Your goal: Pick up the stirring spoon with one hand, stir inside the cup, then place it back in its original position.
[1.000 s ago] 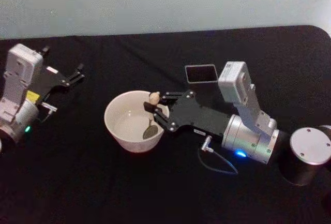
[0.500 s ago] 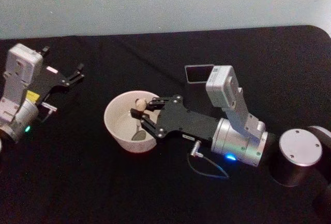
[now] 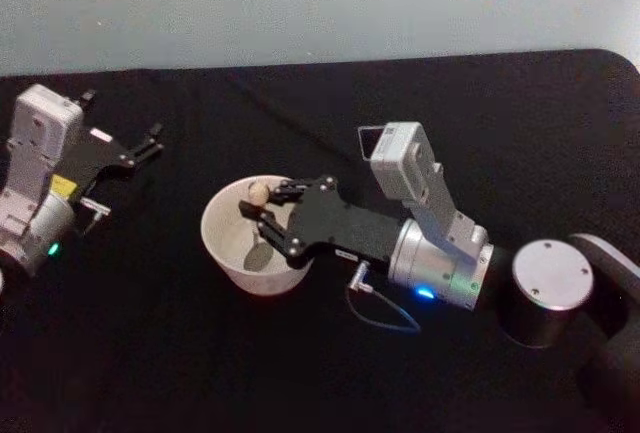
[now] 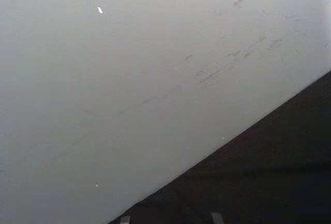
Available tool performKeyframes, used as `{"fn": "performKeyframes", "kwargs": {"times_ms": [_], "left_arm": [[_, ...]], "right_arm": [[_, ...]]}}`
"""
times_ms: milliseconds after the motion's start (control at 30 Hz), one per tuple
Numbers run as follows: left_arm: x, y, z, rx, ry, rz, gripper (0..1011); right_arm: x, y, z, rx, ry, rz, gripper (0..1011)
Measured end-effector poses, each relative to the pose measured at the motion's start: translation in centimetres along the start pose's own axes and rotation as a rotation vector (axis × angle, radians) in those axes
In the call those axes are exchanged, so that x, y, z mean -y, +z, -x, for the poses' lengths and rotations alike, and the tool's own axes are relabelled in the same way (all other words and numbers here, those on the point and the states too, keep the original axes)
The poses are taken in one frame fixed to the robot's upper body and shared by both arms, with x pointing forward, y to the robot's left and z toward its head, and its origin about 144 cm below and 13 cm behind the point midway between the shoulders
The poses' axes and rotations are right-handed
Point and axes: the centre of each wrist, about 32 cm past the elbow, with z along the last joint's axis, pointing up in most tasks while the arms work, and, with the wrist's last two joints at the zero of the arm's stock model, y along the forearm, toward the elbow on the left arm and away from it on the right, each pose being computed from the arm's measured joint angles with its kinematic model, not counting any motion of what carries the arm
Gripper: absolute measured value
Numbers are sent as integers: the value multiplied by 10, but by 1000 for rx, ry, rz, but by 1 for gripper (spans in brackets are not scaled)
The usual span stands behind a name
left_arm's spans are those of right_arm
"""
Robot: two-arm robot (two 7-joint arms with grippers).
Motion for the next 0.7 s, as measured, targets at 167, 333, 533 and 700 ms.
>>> {"fn": "performKeyframes", "kwargs": {"times_ms": [167,333,533,700], "left_arm": [[0,0,0,0,0,0,1001],[0,0,0,0,0,0,1001],[0,0,0,0,0,0,1001],[0,0,0,0,0,0,1001]], "right_arm": [[-2,1,-4,3,-14,-8,174],[-1,2,-8,4,-32,-10,174],[2,1,-12,1,-53,-7,174],[7,0,-14,-3,-65,1,174]]}}
